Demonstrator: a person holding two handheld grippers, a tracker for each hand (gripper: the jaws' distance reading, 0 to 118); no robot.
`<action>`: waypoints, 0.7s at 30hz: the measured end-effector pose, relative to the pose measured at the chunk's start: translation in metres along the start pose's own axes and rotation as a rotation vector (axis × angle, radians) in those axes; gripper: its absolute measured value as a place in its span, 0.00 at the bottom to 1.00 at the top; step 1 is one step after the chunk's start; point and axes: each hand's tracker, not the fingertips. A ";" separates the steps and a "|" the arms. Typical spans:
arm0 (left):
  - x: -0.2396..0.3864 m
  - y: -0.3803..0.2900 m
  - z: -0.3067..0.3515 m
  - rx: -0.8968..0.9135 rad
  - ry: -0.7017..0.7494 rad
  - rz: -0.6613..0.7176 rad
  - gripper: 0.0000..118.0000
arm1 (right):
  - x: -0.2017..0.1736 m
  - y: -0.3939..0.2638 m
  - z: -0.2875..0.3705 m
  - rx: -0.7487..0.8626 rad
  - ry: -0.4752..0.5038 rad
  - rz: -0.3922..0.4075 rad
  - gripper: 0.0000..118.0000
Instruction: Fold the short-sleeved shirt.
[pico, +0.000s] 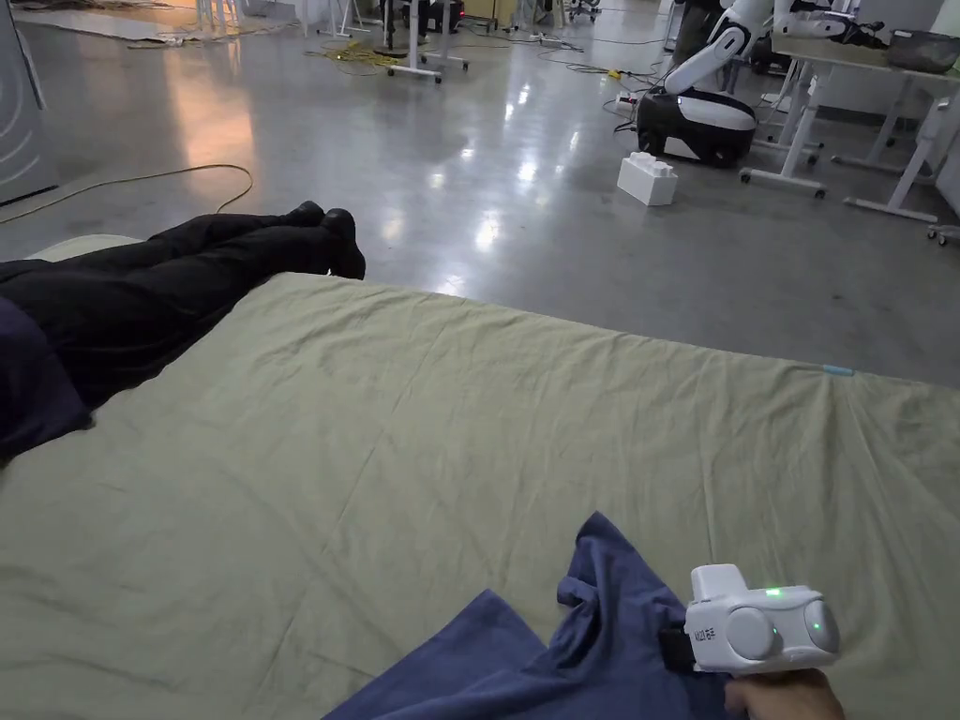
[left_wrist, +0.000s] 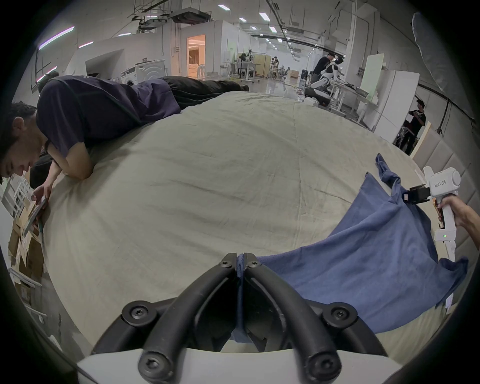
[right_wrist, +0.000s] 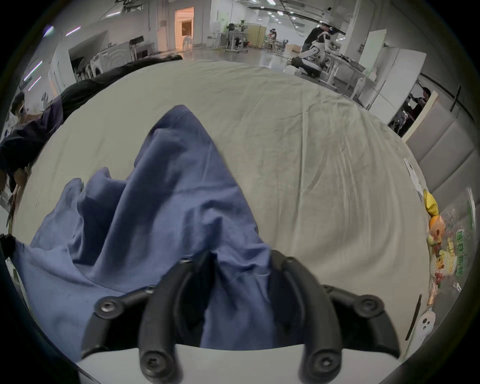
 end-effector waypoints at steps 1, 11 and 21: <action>0.000 0.000 0.000 -0.002 -0.001 -0.003 0.03 | -0.001 0.001 0.000 0.006 0.019 0.004 0.08; 0.004 0.004 0.012 0.046 -0.009 -0.003 0.03 | -0.002 -0.011 0.053 0.170 -0.023 -0.045 0.05; 0.022 0.057 0.057 0.217 -0.080 -0.015 0.03 | 0.029 -0.020 0.198 0.454 -0.110 -0.101 0.05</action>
